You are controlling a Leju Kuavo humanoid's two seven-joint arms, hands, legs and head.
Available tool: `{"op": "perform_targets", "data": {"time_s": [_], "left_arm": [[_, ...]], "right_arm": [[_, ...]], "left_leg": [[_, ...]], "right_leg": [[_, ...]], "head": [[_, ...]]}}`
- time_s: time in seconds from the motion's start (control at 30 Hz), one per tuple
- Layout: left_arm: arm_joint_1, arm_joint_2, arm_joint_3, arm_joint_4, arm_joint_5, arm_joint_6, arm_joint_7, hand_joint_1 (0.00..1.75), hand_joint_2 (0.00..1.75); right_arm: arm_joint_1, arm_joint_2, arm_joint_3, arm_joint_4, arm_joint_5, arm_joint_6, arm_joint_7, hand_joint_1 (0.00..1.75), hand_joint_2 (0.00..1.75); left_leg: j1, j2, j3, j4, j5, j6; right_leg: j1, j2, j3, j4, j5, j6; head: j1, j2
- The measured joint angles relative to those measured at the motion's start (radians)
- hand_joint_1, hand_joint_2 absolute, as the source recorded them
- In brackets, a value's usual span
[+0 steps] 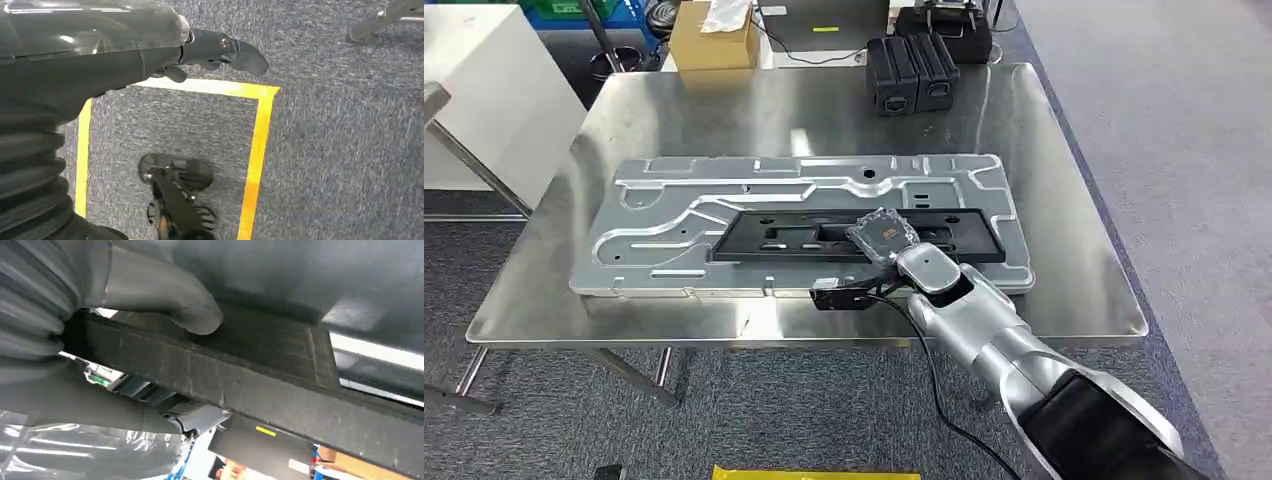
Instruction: Take the parts from the cabinet and place them on the table.
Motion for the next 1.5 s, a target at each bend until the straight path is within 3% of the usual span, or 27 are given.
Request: {"op": "perform_targets", "data": {"time_s": [0.03, 0.07, 0.13, 0.17, 0.2, 0.27, 0.3, 0.37, 0.47, 0.53, 0.57, 0.63, 0.67, 0.7, 0.8, 0.83, 0.87, 1.0, 1.07, 1.13, 1.17, 1.2, 1.23, 1.3, 1.37, 1.43, 1.5], "left_arm": [[0.003, 0.000, 0.000, 0.000, 0.000, -0.001, -0.006, 0.00, 1.75], [0.004, 0.000, 0.000, 0.000, 0.000, -0.002, -0.014, 0.00, 1.75], [0.004, 0.004, 0.000, 0.000, 0.000, -0.002, -0.024, 0.00, 1.75], [0.004, 0.003, 0.000, 0.000, 0.000, -0.001, -0.026, 0.00, 1.75], [0.005, 0.004, 0.000, 0.000, 0.000, 0.000, -0.028, 0.00, 1.75], [0.013, 0.005, 0.000, 0.000, 0.000, 0.003, -0.031, 0.00, 1.75], [0.013, 0.005, 0.000, 0.000, 0.000, 0.004, -0.036, 0.00, 0.00], [0.011, 0.005, 0.002, 0.000, 0.000, 0.003, -0.044, 0.00, 0.00], [0.015, 0.005, 0.011, 0.000, 0.000, 0.000, -0.048, 0.00, 0.00], [0.019, 0.005, 0.015, 0.000, 0.000, 0.000, -0.048, 0.00, 0.00], [0.021, 0.006, 0.016, 0.000, 0.000, 0.000, -0.048, 0.00, 0.00], [0.024, 0.006, 0.021, 0.000, 0.000, 0.000, -0.049, 0.00, 0.00], [0.025, 0.004, 0.023, 0.000, 0.000, -0.001, -0.050, 0.00, 0.00], [0.025, 0.003, 0.024, 0.000, 0.000, -0.001, -0.050, 0.00, 0.00], [0.029, 0.007, 0.027, 0.000, 0.000, -0.001, -0.050, 0.00, 0.00], [0.029, 0.008, 0.028, 0.000, 0.000, -0.001, -0.050, 0.00, 0.00], [0.031, 0.008, 0.030, 0.000, 0.000, -0.001, -0.050, 0.00, 0.00], [0.037, 0.012, 0.035, 0.000, 0.000, 0.000, -0.051, 0.00, 0.00], [0.044, 0.012, 0.042, 0.000, 0.000, -0.003, -0.056, 0.00, 0.00], [0.048, 0.015, 0.049, 0.000, 0.000, -0.010, -0.065, 0.00, 0.00], [0.049, 0.016, 0.052, 0.000, 0.000, -0.013, -0.069, 0.00, 0.00], [0.048, 0.016, 0.056, 0.000, 0.000, -0.018, -0.077, 0.00, 0.00], [0.050, 0.016, 0.059, 0.000, 0.000, -0.018, -0.080, 0.00, 0.00], [0.060, 0.016, 0.065, 0.000, 0.000, -0.019, -0.088, 0.00, 0.00], [0.063, 0.015, 0.072, 0.000, 0.000, -0.019, -0.096, 0.00, 0.00], [0.064, 0.014, 0.076, 0.000, 0.000, -0.018, -0.099, 0.00, 0.00], [0.068, 0.014, 0.082, 0.000, 0.000, -0.018, -0.099, 0.00, 0.00]], "right_arm": [[-0.002, 0.003, 0.000, 0.008, 0.000, -0.006, 0.000, 0.00, 0.00], [-0.003, 0.006, 0.000, 0.019, 0.001, -0.013, 0.002, 0.00, 0.00], [-0.006, 0.011, 0.001, 0.028, 0.005, -0.027, 0.003, 0.00, 0.00], [-0.009, 0.016, 0.001, 0.031, 0.006, -0.032, 0.003, 0.00, 0.00], [-0.012, 0.014, 0.001, 0.036, 0.006, -0.040, 0.005, 0.00, 0.00], [-0.013, 0.015, 0.000, 0.040, 0.001, -0.060, 0.005, 0.00, 0.00], [-0.013, 0.015, -0.001, 0.043, -0.006, -0.071, 0.003, 0.00, 0.00], [-0.014, 0.015, -0.008, 0.045, -0.028, -0.090, -0.008, 0.00, 0.00], [-0.009, 0.016, -0.052, 0.040, -0.107, -0.153, -0.072, 0.00, 0.00], [0.000, 0.016, -0.089, 0.021, -0.145, -0.201, -0.109, 0.00, 0.00], [0.001, 0.016, -0.105, 0.011, -0.151, -0.214, -0.117, 0.00, 0.00], [0.002, 0.014, -0.135, -0.034, -0.161, -0.248, -0.133, 0.00, 0.00], [0.002, 0.013, -0.147, -0.053, -0.166, -0.260, -0.141, 0.00, 0.00], [0.007, 0.013, -0.159, -0.078, -0.172, -0.273, -0.151, 0.00, 0.00], [0.038, 0.006, -0.193, -0.160, -0.182, -0.315, -0.170, 0.00, 0.00], [0.054, 0.003, -0.206, -0.200, -0.191, -0.329, -0.175, 0.00, 0.00], [0.067, 0.001, -0.219, -0.236, -0.205, -0.338, -0.186, 0.00, 0.00], [0.132, -0.007, -0.258, -0.365, -0.318, -0.310, -0.247, 0.00, 0.00], [0.194, -0.015, -0.290, -0.461, -0.497, -0.269, -0.331, 0.00, 0.00], [0.240, -0.023, -0.334, -0.577, -0.646, -0.283, -0.400, 0.00, 0.00], [0.263, -0.026, -0.355, -0.631, -0.689, -0.309, -0.422, 0.00, 0.00], [0.290, -0.033, -0.390, -0.710, -0.730, -0.360, -0.449, 0.00, 0.00], [0.319, -0.035, -0.411, -0.751, -0.745, -0.385, -0.459, 0.00, 0.00], [0.376, -0.045, -0.479, -0.873, -0.773, -0.476, -0.488, 0.00, 0.00], [0.463, -0.072, -0.555, -1.004, -0.756, -0.575, -0.518, 0.00, 0.00], [0.537, -0.088, -0.642, -1.096, -0.742, -0.608, -0.542, 0.00, 0.00], [0.629, -0.101, -0.732, -1.162, -0.743, -0.614, -0.573, 0.00, 0.00]], "left_leg": [[0.003, 0.000, 0.003, -0.006, 0.016, -0.002], [0.008, 0.001, 0.030, -0.060, 0.050, -0.004], [0.018, 0.001, 0.127, -0.242, 0.129, -0.012], [0.020, -0.002, 0.153, -0.300, 0.120, -0.019], [0.015, -0.009, 0.154, -0.298, 0.124, -0.001], [0.011, -0.002, 0.152, -0.296, 0.125, 0.013], [0.009, 0.000, 0.151, -0.296, 0.128, 0.022], [0.012, 0.004, 0.150, -0.301, 0.138, 0.039], [0.005, 0.004, 0.144, -0.301, 0.139, 0.050], [0.000, 0.002, 0.143, -0.301, 0.140, 0.051], [-0.003, 0.001, 0.144, -0.300, 0.139, 0.052], [-0.009, 0.000, 0.147, -0.301, 0.138, 0.053], [-0.007, 0.001, 0.146, -0.301, 0.137, 0.052], [-0.016, 0.003, 0.142, -0.298, 0.135, 0.048], [-0.007, 0.005, 0.145, -0.307, 0.139, 0.033], [-0.013, 0.005, 0.145, -0.306, 0.134, 0.026], [-0.009, 0.005, 0.142, -0.291, 0.122, 0.021], [-0.004, 0.005, 0.034, -0.058, 0.011, 0.007], [-0.001, 0.005, 0.031, -0.061, 0.039, 0.004], [0.003, 0.005, 0.100, -0.204, 0.124, 0.004], [0.005, 0.005, 0.132, -0.280, 0.143, 0.005], [-0.003, 0.004, 0.145, -0.292, 0.127, 0.008], [-0.004, 0.001, 0.143, -0.291, 0.130, 0.021], [-0.007, 0.001, 0.144, -0.292, 0.128, 0.031], [0.000, 0.000, 0.149, -0.303, 0.135, 0.050], [0.000, 0.000, 0.150, -0.305, 0.135, 0.061], [-0.002, 0.001, 0.148, -0.304, 0.139, 0.064]], "right_leg": [[-0.001, 0.000, 0.001, 0.001, 0.000, 0.000], [-0.003, 0.000, 0.002, 0.002, -0.001, 0.002], [-0.010, 0.004, 0.001, 0.010, -0.004, 0.012], [-0.004, 0.006, -0.003, 0.019, -0.007, 0.022], [-0.002, 0.013, -0.007, 0.023, -0.008, 0.030], [-0.002, 0.019, -0.005, 0.013, 0.001, 0.043], [-0.005, 0.022, -0.006, 0.010, 0.005, 0.050], [-0.009, 0.023, -0.018, 0.037, -0.021, 0.056], [-0.008, 0.024, -0.121, 0.267, -0.142, 0.060], [-0.006, 0.024, -0.149, 0.326, -0.144, 0.054], [-0.003, 0.024, -0.131, 0.285, -0.113, 0.048], [0.009, 0.025, -0.044, 0.106, -0.020, 0.024], [0.017, 0.024, -0.015, 0.036, -0.004, 0.007], [0.020, 0.021, -0.008, 0.019, -0.009, 0.004], [0.026, 0.024, -0.009, 0.014, -0.006, 0.004], [0.012, 0.023, 0.000, -0.003, 0.000, 0.000], [0.012, 0.022, 0.007, -0.010, 0.003, 0.000], [0.011, 0.022, 0.009, -0.008, 0.000, -0.008], [0.010, 0.023, 0.009, -0.003, -0.003, -0.008], [0.008, 0.025, 0.009, 0.008, -0.011, -0.001], [0.007, 0.025, 0.009, 0.014, -0.017, 0.004], [0.014, 0.024, 0.003, 0.018, -0.020, 0.011], [0.014, 0.025, 0.002, 0.019, -0.019, 0.014], [0.013, 0.024, 0.006, 0.015, -0.018, 0.021], [0.008, 0.024, 0.009, 0.023, -0.030, 0.036], [0.007, 0.028, -0.033, 0.115, -0.094, 0.044], [0.006, 0.028, -0.104, 0.270, -0.173, 0.050]], "head": [[0.000, 0.000], [0.000, 0.000], [0.000, 0.000], [-0.001, 0.000], [-0.001, 0.000], [0.002, 0.000], [0.001, 0.000], [0.002, 0.000], [0.003, 0.000], [0.003, 0.000], [0.003, 0.000], [0.003, 0.000], [0.003, 0.000], [0.000, 0.000], [0.003, 0.000], [0.001, 0.000], [0.002, 0.000], [-0.001, 0.000], [-0.002, 0.000], [-0.002, 0.000], [-0.002, 0.000], [-0.002, 0.000], [0.000, 0.000], [0.000, 0.000], [0.000, 0.000], [0.001, 0.000], [0.001, 0.000]]}}
